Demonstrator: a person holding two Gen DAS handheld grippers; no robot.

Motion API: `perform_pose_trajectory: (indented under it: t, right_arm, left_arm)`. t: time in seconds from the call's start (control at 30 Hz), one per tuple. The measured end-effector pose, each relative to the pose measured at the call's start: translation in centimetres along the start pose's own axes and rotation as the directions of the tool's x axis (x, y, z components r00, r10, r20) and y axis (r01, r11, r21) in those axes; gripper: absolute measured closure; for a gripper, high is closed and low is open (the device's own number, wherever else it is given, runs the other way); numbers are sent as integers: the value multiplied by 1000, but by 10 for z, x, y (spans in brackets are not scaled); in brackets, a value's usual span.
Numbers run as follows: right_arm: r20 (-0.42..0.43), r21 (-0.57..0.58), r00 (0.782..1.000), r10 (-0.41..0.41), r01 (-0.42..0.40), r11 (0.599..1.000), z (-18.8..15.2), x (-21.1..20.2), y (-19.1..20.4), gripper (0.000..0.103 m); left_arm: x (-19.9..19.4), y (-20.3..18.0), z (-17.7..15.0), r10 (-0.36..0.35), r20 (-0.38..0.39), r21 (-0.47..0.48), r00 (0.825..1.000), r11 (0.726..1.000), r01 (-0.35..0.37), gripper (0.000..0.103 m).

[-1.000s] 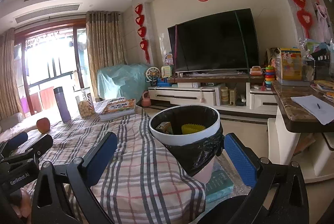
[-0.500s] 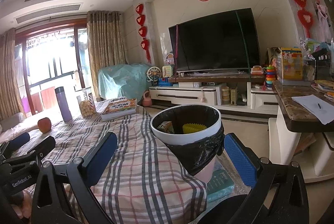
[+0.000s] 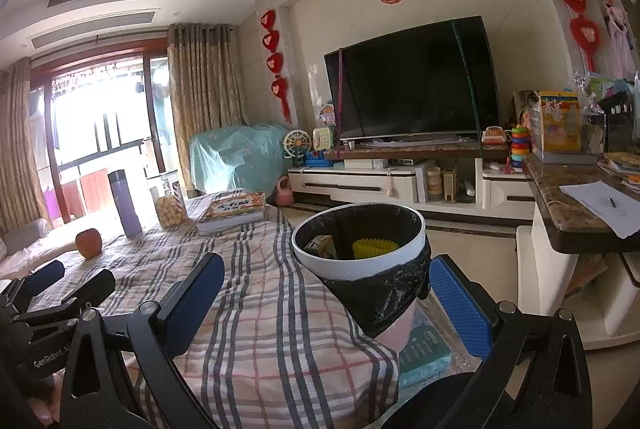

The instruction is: Collect trash

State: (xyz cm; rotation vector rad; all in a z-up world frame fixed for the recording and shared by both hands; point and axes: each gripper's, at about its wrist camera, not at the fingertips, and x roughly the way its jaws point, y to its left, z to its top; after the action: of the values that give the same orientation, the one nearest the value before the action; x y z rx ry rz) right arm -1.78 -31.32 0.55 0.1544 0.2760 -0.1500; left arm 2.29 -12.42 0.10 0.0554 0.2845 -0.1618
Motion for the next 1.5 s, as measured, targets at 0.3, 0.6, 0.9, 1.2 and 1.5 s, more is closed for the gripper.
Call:
perform_pose_trajectory:
  t: [0.3,0.6,0.9,1.2,1.5]
  right_arm:
    - [-3,6,1000,5,-5,1000,0,0,-1,0]
    - [-2,5,1000,5,-5,1000,0,-1,0,0]
    - [-6,11,1000,11,-11,1000,1,-2,2,0]
    - [-13,13,1000,14,-14,1000,1,-2,4,0]
    - [-21,17,1000,22,-22,1000,-1,2,7,0]
  left_arm:
    - [2,1,-2,-8,-7,-3,1000,1000,8,0]
    - [4,2,-4,-13,-15,-4,1000,1000,13,0]
    - [5,2,-5,-15,-18,-3,1000,1000,15,0]
    - [6,1,-7,-18,-23,-2,1000,1000,18,0]
    - [8,1,-8,-23,-28,-4,999,1000,23,0]
